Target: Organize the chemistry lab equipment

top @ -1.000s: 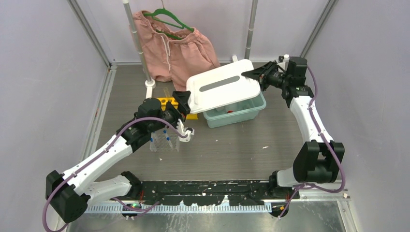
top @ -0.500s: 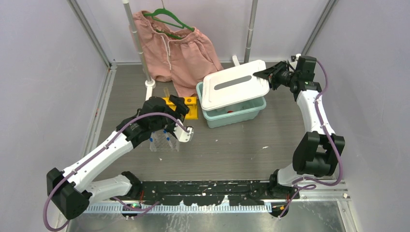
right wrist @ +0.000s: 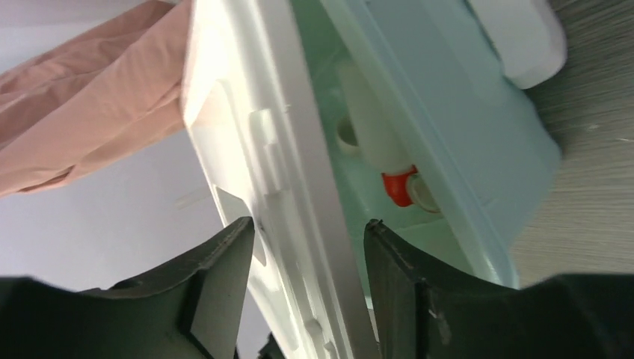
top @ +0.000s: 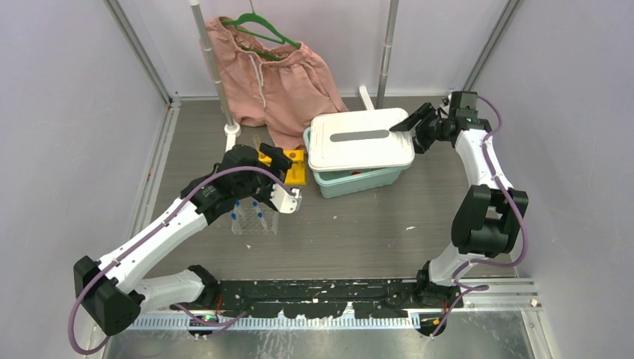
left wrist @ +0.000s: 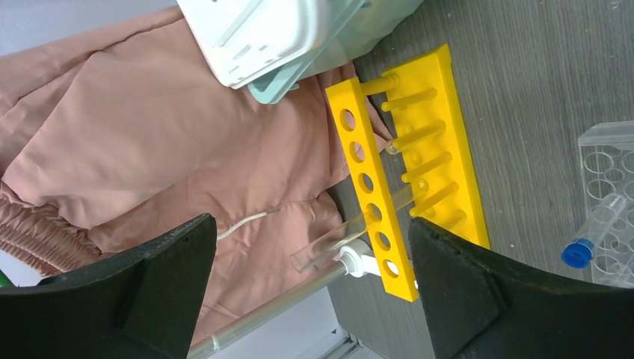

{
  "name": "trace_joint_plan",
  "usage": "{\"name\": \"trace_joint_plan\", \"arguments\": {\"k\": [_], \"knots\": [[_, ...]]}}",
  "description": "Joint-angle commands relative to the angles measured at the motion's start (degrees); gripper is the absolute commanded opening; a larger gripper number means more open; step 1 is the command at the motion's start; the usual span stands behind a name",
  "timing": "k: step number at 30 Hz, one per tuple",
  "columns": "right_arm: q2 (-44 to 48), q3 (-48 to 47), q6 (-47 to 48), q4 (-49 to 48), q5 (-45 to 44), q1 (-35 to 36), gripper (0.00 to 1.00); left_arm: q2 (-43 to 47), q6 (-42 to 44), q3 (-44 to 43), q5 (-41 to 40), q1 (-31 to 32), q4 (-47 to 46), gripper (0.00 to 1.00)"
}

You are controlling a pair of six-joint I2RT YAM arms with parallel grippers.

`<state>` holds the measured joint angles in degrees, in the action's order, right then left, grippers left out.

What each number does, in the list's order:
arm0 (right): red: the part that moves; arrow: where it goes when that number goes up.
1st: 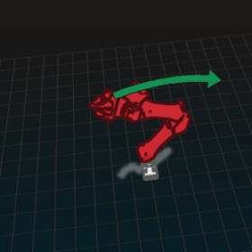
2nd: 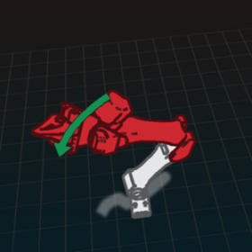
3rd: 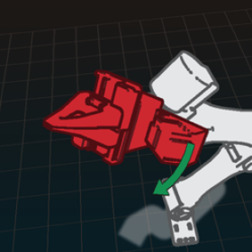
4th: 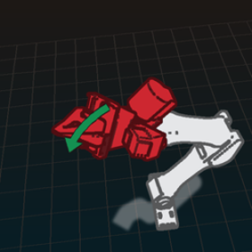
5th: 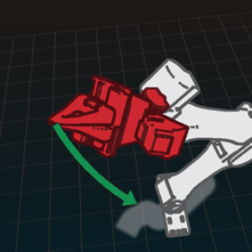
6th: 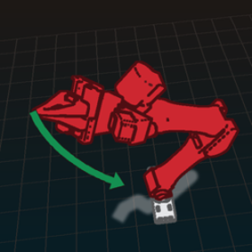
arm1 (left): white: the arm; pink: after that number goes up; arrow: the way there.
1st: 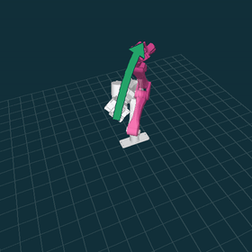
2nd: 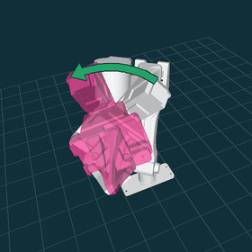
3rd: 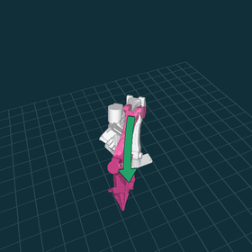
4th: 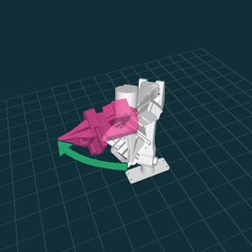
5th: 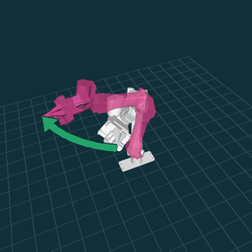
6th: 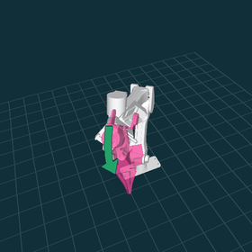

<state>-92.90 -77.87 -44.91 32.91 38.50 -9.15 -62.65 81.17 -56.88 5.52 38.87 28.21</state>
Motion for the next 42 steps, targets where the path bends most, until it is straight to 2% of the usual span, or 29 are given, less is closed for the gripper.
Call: {"name": "trace_joint_plan", "arguments": {"k": [1,7,13,20,29,33,42], "knots": [[-0.6,-7.6,10.1,10.2,-7.6,0.9,0.64,-1.5,-2.8,-4.0,-0.7,0.2,-0.2,1.00],[-2.9,-14.0,16.3,19.1,-17.1,3.6,0.83,-8.3,-10.1,-11.6,-2.6,0.2,2.6,0.96],[-3.8,-18.4,18.1,22.9,-28.1,5.2,0.88,-15.8,-17.7,-22.1,-4.0,-0.3,7.0,0.94],[-6.5,-21.8,18.5,23.2,-28.5,5.6,0.79,-29.5,-36.1,-42.8,0.0,-4.2,17.2,0.83],[-11.3,-24.6,20.1,24.3,-29.5,6.6,0.67,-41.2,-50.0,-54.7,-0.3,-4.5,20.9,0.84],[-12.2,-24.5,20.5,23.3,-30.2,7.0,0.64,-43.8,-54.8,-55.8,1.8,-4.2,20.1,0.84],[-15.7,-28.0,22.5,23.7,-31.8,8.3,0.60,-43.9,-56.8,-48.2,2.4,-4.1,14.1,0.84]]}}
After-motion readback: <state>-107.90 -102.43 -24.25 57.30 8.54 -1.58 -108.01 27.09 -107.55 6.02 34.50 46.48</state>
